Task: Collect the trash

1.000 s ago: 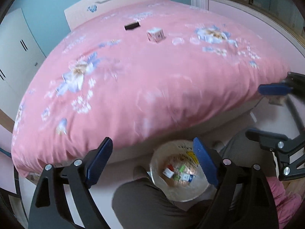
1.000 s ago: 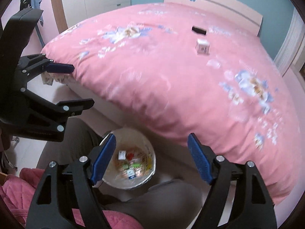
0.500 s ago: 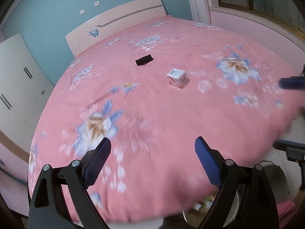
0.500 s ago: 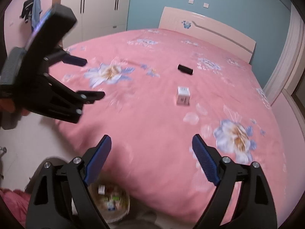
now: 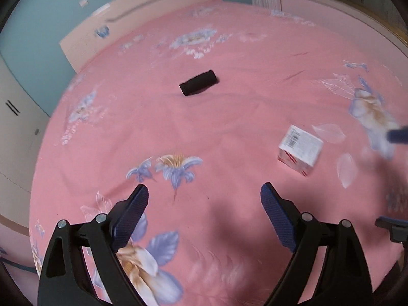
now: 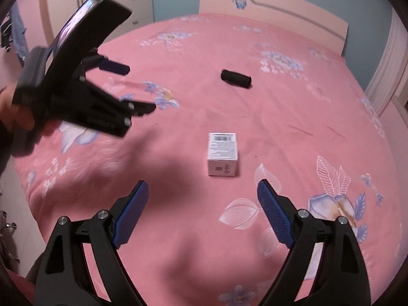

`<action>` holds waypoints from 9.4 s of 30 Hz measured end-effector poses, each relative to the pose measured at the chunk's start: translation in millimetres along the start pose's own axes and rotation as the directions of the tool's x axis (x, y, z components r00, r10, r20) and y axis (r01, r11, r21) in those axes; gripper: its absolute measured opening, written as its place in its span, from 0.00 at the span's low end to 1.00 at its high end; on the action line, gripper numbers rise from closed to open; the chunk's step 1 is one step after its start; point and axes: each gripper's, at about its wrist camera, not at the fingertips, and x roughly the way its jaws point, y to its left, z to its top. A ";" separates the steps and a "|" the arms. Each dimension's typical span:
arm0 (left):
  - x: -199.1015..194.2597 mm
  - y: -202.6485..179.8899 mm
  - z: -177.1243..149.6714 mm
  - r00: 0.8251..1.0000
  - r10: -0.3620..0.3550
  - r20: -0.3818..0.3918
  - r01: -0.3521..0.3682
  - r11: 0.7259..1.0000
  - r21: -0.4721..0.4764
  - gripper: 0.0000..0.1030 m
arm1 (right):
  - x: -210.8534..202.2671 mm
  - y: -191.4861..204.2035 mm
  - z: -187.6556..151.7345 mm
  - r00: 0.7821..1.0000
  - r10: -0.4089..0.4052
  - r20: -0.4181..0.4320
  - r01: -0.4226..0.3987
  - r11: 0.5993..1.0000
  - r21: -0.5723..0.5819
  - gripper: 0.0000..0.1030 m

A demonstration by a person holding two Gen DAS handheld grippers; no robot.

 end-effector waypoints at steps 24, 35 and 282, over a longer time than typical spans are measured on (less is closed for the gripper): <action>169.0 33.7 185.9 0.975 -0.129 -0.183 0.199 0.875 0.442 0.89 | 102.1 -37.5 60.3 0.961 0.054 -0.270 0.020 0.964 0.266 0.83; 239.5 18.8 188.4 0.945 -0.232 -0.231 0.304 0.884 0.355 0.63 | 161.7 -45.3 40.3 0.957 -0.022 -0.289 0.074 0.983 0.169 0.61; -299.7 -224.5 -431.4 0.967 0.147 0.207 -0.070 0.937 -0.341 0.94 | -258.4 202.5 -363.5 0.970 -0.151 0.192 0.116 0.976 0.184 0.85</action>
